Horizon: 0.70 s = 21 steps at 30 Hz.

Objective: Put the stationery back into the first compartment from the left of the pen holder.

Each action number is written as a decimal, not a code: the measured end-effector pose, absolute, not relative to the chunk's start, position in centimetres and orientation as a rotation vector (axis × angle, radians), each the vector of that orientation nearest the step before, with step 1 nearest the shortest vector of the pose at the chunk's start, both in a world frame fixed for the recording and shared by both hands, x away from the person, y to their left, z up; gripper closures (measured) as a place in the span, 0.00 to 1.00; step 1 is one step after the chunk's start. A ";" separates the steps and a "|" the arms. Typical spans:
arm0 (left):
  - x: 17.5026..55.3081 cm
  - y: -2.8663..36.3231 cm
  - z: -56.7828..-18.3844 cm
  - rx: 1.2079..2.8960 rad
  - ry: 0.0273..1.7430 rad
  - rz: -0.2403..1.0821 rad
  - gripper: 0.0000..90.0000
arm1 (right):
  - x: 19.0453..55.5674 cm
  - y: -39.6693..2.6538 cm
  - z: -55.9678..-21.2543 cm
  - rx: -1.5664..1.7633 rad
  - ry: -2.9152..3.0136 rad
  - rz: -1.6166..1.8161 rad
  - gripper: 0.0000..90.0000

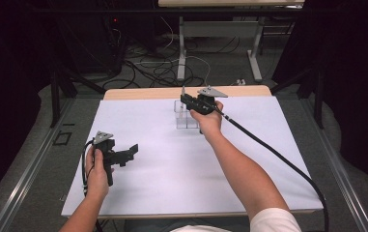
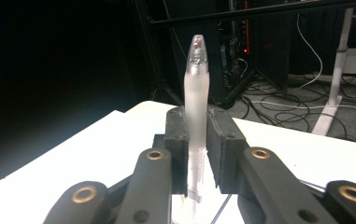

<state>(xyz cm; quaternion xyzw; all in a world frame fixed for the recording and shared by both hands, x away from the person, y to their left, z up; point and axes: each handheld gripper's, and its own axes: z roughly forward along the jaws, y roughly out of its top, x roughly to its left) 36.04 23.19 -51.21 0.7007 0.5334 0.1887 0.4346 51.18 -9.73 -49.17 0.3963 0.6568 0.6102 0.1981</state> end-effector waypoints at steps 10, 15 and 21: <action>36.0 23.2 -51.2 1.746 1.329 0.472 0.00 | 50.5 -10.5 -47.8 1.065 1.870 1.700 0.71; 36.0 23.1 -51.2 1.749 1.324 0.478 0.00 | 49.5 -10.9 -46.6 1.027 1.907 1.699 0.62; 36.1 23.0 -51.2 1.759 1.323 0.477 0.00 | 47.6 -11.1 -45.3 0.932 1.999 1.650 0.58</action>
